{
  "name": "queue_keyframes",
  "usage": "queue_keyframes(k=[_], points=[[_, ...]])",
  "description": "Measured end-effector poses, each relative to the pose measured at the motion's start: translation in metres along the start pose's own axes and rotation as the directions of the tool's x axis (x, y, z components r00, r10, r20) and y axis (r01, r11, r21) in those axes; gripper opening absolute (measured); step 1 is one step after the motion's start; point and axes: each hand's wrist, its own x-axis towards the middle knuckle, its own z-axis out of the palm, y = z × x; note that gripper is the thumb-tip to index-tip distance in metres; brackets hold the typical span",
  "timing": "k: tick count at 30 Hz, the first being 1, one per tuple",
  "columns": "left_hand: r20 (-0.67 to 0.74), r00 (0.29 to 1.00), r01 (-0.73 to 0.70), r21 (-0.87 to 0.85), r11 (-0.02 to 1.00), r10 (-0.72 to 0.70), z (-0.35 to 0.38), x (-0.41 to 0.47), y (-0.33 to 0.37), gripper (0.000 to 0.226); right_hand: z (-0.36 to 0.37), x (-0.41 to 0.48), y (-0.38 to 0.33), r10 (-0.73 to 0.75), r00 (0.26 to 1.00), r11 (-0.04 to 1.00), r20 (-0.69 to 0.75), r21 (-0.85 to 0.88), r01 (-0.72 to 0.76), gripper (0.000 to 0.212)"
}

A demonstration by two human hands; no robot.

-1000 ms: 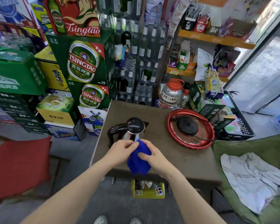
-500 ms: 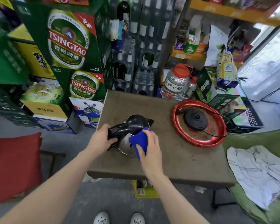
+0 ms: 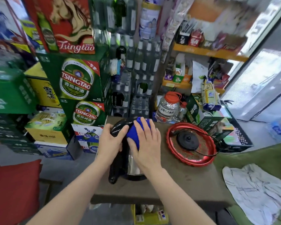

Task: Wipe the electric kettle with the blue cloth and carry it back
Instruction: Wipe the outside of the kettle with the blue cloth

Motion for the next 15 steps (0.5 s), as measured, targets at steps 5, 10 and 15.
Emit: queue_keyframes(k=[5,10,15], points=[[-0.07,0.996,-0.063,-0.235,0.97,0.048,-0.001,0.011,0.084,0.049,-0.061,0.049,-0.013,-0.182,0.971,0.975,-0.155,-0.156,0.158,0.051],[-0.045,0.991,-0.132,-0.387,0.913,0.124,-0.014,0.012,0.148,0.037,-0.094,0.039,-0.013,-0.519,0.836,0.824,-0.178,-0.363,0.435,0.045],[-0.015,0.979,-0.194,-0.374,0.907,0.203,-0.009,-0.002,0.178,0.034,-0.148,0.105,-0.047,-0.332,0.881,0.935,-0.337,-0.241,0.26,0.042]])
